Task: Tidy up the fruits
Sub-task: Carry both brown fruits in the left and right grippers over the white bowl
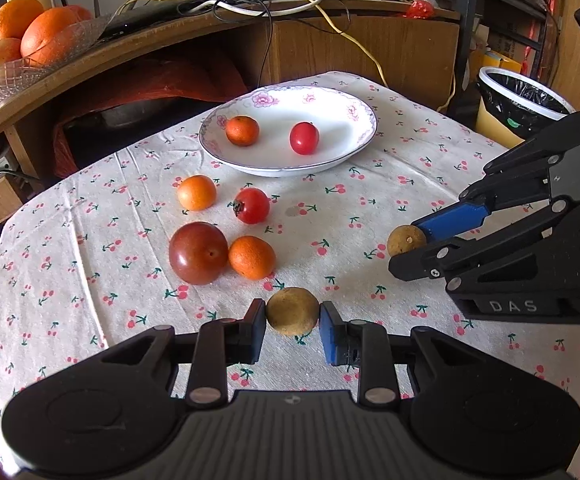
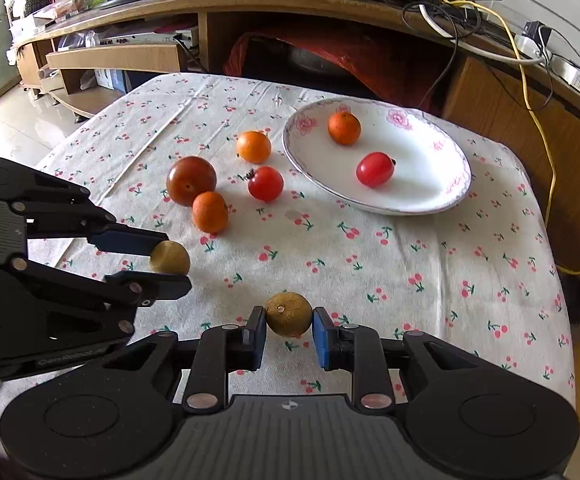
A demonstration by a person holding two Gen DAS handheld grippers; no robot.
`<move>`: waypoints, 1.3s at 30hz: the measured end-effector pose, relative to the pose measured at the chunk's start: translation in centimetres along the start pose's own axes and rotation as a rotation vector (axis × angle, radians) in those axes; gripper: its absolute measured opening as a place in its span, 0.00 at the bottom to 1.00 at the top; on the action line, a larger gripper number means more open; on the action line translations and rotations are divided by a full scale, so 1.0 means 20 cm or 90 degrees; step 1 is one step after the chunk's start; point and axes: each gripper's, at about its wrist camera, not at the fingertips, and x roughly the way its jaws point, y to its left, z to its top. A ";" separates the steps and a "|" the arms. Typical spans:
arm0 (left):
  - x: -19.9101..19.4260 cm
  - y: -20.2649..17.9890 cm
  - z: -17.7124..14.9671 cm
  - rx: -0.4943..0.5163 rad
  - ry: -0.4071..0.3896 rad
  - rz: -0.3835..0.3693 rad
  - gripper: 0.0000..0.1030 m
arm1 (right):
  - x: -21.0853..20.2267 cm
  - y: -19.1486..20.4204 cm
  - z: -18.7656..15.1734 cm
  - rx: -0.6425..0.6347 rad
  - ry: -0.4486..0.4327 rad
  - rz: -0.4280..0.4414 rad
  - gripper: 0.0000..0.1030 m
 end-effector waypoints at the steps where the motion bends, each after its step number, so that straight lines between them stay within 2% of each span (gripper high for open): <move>1: 0.00 0.00 0.00 0.000 -0.001 0.001 0.36 | 0.00 0.00 0.00 -0.002 -0.001 0.001 0.19; 22: -0.04 0.02 0.07 0.003 -0.026 0.017 0.36 | 0.00 0.05 0.05 -0.008 -0.017 0.007 0.19; 32: -0.07 0.04 0.18 0.003 -0.053 0.028 0.36 | -0.04 0.01 0.14 0.008 -0.050 -0.009 0.20; 39: 0.07 0.08 0.32 0.007 -0.055 0.030 0.36 | 0.01 -0.10 0.23 0.042 -0.061 -0.024 0.19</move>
